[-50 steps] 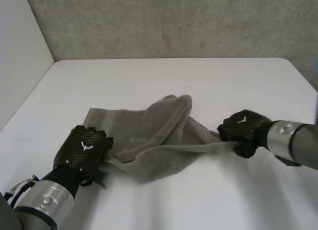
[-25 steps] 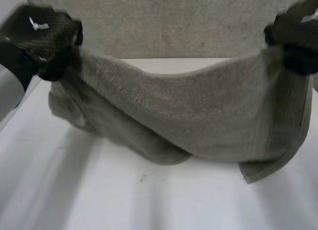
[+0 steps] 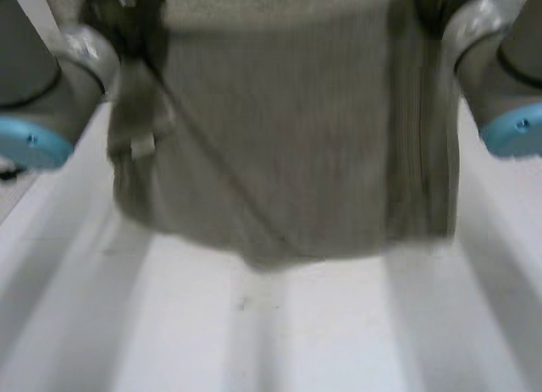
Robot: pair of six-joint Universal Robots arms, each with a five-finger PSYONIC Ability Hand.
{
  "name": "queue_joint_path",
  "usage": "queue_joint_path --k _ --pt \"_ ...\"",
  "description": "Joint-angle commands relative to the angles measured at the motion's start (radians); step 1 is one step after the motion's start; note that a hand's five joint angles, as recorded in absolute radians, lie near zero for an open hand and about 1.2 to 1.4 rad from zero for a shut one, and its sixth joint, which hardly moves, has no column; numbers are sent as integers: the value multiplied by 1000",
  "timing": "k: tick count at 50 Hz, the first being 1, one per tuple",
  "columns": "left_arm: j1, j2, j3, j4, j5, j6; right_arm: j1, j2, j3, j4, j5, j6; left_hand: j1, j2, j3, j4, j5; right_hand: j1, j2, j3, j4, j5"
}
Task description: Fold the towel.
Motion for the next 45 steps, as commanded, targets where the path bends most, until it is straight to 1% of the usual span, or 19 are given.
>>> queue_joint_path --k 1,5,7,11,13,14,16,19,22,24,25,27,29,33,36,38,39,41,45 --pt "3 162 -86 391 2 -132 -5 -156 128 -326 -24 108 194 179 180 178 184 433 216 211 202 231" --pt "17 207 -223 407 9 -227 -5 -212 272 -325 -102 124 194 179 180 178 184 433 216 211 202 231" --pt "28 208 -263 388 9 -238 -6 -219 326 -320 -122 125 194 179 180 178 184 433 216 211 202 231" --pt "43 205 -376 323 21 -240 -24 -223 470 -264 -143 124 194 179 180 178 184 433 216 211 202 231" --pt "45 195 -489 289 53 -240 -28 -222 512 -233 -151 125 194 179 180 178 184 433 216 211 202 231" --pt "45 195 -490 289 53 -240 -28 -222 512 -233 -151 125 194 179 180 178 184 433 216 211 202 231" --pt "51 170 -610 285 97 -234 -38 -213 599 -179 -163 124 194 179 180 178 184 433 216 211 202 231" --pt "59 153 -676 286 114 -226 -49 -177 679 -121 -183 122 194 179 180 178 184 433 216 211 202 231" --pt "62 115 -772 286 139 -189 -51 -145 708 -92 -194 121 194 179 180 178 184 433 216 211 202 231" --pt "63 63 -841 285 142 -118 -54 -102 751 -29 -202 116 194 179 180 178 184 433 216 211 202 231" --pt "63 63 -841 285 142 -117 -54 -102 751 -29 -202 116 194 179 180 178 184 433 216 211 202 231" --pt "65 21 -881 272 145 -38 -69 -96 773 32 -212 122 194 179 180 178 184 433 216 211 202 231" --pt "66 11 -896 268 145 -4 -78 -102 780 58 -217 124 194 179 180 178 184 433 216 211 202 231" --pt "74 9 -915 263 147 39 -97 -123 788 112 -238 130 30 15 16 14 20 433 216 211 202 231" --pt "83 10 -915 265 147 39 -104 -148 791 131 -248 135 -5 -21 -19 -21 -15 433 216 211 202 231" --pt "94 17 -912 268 147 38 -127 -221 800 158 -274 173 -140 -155 -154 -155 -150 433 216 211 202 231" --pt "94 17 -912 268 147 38 -127 -222 800 158 -274 173 -140 -156 -154 -156 -150 433 216 211 202 231" --pt "94 17 -909 272 145 36 -159 -275 813 175 -312 235 -386 -401 -400 -402 -396 433 216 211 202 231" --pt "95 11 -909 277 145 35 -198 -314 823 178 -355 294 -522 -537 -536 -537 -532 433 216 211 202 231"
